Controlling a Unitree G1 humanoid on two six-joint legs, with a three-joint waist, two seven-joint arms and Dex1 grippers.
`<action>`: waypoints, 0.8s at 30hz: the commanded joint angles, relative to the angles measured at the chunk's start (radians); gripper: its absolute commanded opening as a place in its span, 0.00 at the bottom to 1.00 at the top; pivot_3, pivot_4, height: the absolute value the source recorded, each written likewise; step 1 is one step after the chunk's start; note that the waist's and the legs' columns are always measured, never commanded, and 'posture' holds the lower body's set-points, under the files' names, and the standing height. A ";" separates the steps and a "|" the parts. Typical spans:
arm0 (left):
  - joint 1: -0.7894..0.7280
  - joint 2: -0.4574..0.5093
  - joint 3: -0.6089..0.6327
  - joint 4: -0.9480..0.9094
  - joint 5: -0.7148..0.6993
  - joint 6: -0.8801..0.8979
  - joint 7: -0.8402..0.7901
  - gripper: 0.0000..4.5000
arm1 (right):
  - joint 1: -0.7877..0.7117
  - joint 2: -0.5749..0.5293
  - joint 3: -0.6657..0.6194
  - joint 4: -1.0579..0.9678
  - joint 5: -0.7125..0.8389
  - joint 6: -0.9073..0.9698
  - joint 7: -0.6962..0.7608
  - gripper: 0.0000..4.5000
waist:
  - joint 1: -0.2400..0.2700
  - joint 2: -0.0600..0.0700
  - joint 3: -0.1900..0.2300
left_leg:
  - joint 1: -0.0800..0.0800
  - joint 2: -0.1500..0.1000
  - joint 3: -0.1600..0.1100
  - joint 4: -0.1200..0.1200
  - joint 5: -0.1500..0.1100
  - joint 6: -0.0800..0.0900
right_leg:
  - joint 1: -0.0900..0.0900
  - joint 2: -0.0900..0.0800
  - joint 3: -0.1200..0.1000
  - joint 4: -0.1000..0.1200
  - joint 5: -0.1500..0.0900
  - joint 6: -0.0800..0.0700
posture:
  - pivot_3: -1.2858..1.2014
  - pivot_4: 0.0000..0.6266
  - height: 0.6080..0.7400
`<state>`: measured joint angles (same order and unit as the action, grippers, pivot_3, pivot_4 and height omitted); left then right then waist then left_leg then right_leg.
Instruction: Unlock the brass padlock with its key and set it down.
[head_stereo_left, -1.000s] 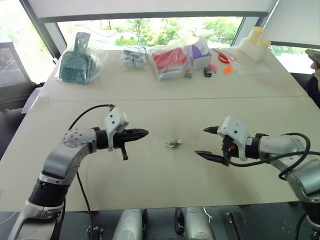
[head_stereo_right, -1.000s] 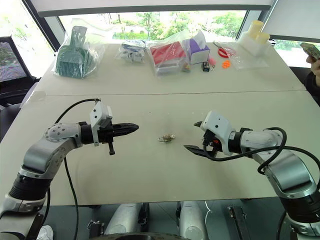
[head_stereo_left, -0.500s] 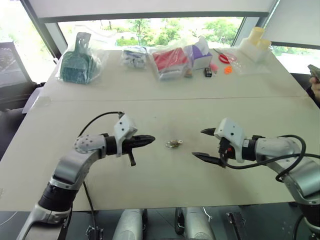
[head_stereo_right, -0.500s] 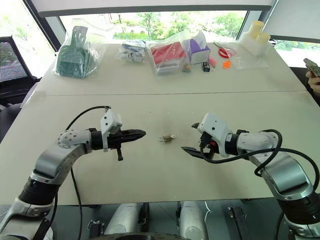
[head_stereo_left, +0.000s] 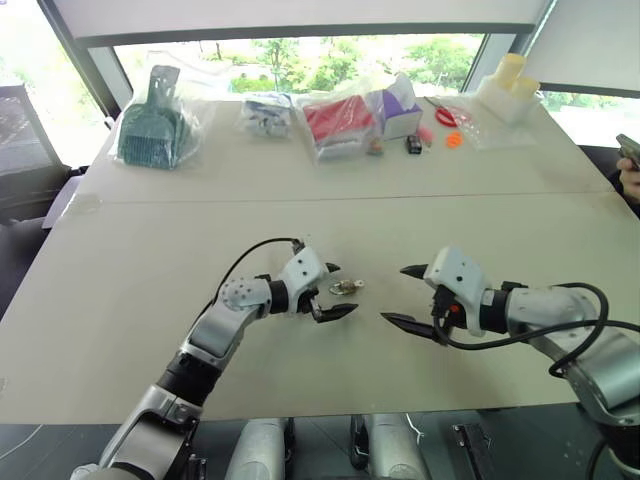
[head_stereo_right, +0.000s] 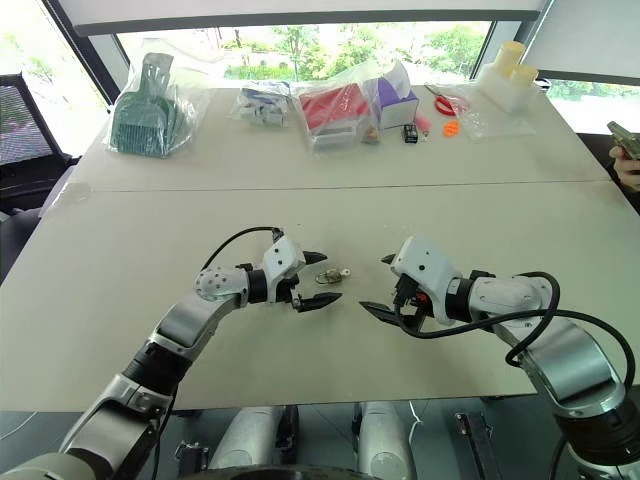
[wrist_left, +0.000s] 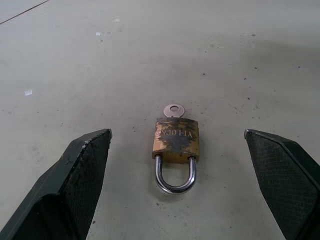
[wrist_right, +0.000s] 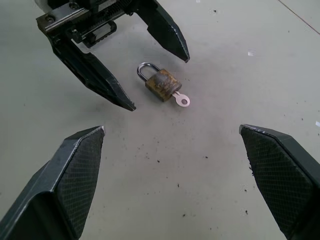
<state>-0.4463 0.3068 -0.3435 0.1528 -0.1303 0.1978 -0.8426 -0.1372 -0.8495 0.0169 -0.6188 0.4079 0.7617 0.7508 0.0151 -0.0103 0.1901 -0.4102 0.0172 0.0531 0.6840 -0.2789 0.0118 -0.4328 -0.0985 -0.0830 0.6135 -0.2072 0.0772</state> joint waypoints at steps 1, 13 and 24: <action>-0.015 -0.008 -0.005 0.038 0.032 -0.068 -0.005 1.00 | 0.010 -0.002 -0.046 -0.060 0.009 0.013 -0.024 1.00 | 0.000 0.000 0.000 | 0.000 0.000 0.000 0.000 0.000 0.000 | 0.000 0.000 0.000 0.000 0.000 0.000 | 0.52 0.24 1.00; -0.035 -0.047 0.000 0.150 0.065 -0.147 -0.018 0.39 | 0.009 -0.002 -0.035 -0.068 -0.001 0.014 -0.045 1.00 | 0.016 0.000 -0.001 | 0.002 0.000 0.000 0.001 0.000 0.000 | 0.002 -0.001 0.000 0.000 0.000 0.000 | 0.52 0.24 1.00; -0.031 -0.011 0.066 0.022 -0.041 -0.036 -0.103 0.16 | -0.068 -0.007 0.131 0.013 -0.248 -0.196 -0.089 1.00 | 0.019 0.000 -0.001 | 0.002 0.000 0.000 0.001 0.000 0.000 | 0.002 0.000 0.000 0.000 0.000 0.000 | 0.52 0.24 1.00</action>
<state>-0.4777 0.2801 -0.3192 0.2413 -0.1234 0.1295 -0.9173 -0.1836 -0.8486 0.1175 -0.6116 0.2335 0.6442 0.6752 0.0341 -0.0099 0.1889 -0.4083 0.0172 0.0531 0.6847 -0.2790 0.0119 -0.4314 -0.0983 -0.0831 0.6138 -0.2073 0.0771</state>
